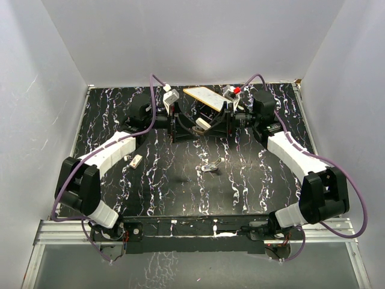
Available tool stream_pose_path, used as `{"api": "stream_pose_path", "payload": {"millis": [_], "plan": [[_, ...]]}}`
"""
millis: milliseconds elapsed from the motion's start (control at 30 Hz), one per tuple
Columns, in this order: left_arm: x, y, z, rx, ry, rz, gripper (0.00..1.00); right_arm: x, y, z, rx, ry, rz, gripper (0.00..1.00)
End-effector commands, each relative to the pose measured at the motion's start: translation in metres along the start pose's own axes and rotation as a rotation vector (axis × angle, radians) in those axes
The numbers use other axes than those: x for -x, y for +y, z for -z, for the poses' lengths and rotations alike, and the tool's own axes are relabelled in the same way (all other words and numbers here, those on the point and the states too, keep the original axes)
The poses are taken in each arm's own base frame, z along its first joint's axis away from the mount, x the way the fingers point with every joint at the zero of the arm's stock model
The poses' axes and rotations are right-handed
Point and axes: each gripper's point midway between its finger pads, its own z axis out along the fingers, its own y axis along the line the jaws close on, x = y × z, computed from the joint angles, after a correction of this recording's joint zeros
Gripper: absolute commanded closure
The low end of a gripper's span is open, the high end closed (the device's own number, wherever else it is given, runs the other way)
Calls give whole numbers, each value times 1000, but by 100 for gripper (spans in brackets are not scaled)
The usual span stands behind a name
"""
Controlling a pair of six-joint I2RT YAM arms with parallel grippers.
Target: Load the staples into the stapler
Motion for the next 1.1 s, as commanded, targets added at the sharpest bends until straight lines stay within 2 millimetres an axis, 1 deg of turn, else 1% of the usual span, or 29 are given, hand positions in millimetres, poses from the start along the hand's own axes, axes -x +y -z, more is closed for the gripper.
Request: {"api": "stream_pose_path", "payload": {"millis": [0,233,467,600,700,733,767,800,833,900,933,967,1000,1067], "plan": [[19,-21,-7,-80,-43,-36,16,22,18,-3,75,-43,69,92],[18,-23,-11,-98,-36,-43,32,15,25,-6,116,-26,67,92],[15,-26,-11,-121,-19,-65,52,9,25,-6,122,-22,72,92],[15,-30,-10,-134,-13,-86,68,5,23,-6,118,-19,72,92],[14,-32,-9,-141,-4,-102,83,1,20,-6,109,-15,74,92],[15,-34,-8,-142,-3,-110,91,-2,18,-6,103,-12,75,92],[15,-34,-8,-138,1,-120,100,-3,16,-6,95,-9,76,89],[15,-33,-7,-127,9,-126,100,-5,14,-7,85,-6,79,82],[14,-31,-6,-113,23,-142,100,-5,11,-7,73,-1,91,73],[9,-25,-4,-77,60,-160,100,-4,3,-6,23,16,123,54],[5,-22,-3,-64,77,-181,100,-1,1,-6,6,23,139,40],[2,-19,-2,-49,92,-187,100,1,-2,-6,-10,27,155,29],[0,-18,-1,-39,103,-190,100,5,-3,-6,-19,29,172,25],[-5,-16,0,-27,122,-185,100,10,-3,-9,-31,39,192,23]]}}
